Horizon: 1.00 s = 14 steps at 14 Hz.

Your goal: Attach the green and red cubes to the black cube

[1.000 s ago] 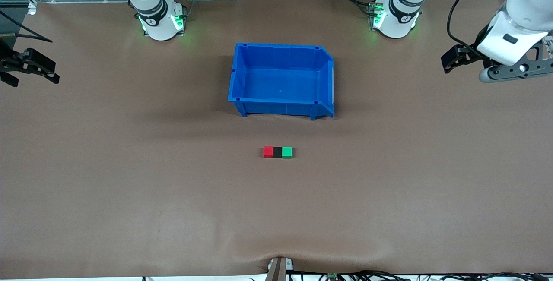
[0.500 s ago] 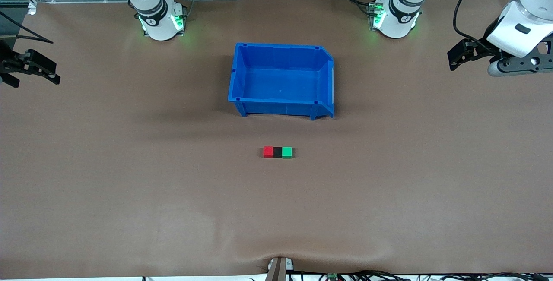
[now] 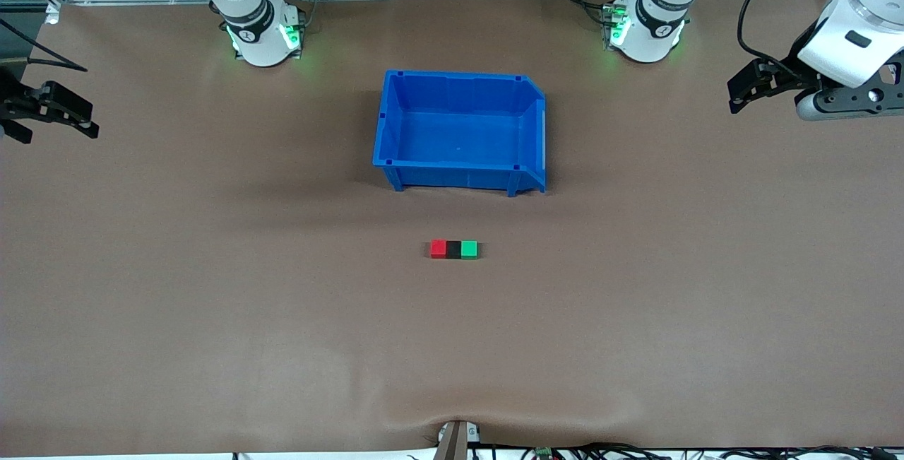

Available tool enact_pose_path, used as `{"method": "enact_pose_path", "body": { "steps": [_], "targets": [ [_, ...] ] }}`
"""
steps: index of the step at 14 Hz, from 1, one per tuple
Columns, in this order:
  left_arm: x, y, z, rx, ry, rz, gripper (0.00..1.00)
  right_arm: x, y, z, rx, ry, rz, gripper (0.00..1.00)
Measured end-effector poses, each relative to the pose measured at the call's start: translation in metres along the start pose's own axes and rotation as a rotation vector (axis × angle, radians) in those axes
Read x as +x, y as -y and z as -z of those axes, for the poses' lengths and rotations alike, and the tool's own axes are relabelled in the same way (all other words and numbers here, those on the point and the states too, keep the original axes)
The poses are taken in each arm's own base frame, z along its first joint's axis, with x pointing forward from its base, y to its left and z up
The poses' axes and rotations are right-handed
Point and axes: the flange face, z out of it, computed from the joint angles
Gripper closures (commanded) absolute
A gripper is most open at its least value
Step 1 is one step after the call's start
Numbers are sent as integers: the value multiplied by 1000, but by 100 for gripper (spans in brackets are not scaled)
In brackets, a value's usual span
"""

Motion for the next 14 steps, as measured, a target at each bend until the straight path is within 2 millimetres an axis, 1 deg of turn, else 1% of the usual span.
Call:
{"method": "enact_pose_path", "body": {
  "steps": [4,8,11,14],
  "targets": [
    [1,3,6,-3,-12,6,0,0,0,0,0,0,0,0],
    [2,12,13,-7,-27,21,0,0,0,0,0,0,0,0],
    [3,15,14,-9,-28,25,0,0,0,0,0,0,0,0],
    [4,22,13,-18,-25,14,0,0,0,0,0,1,0,0]
  ]
}}
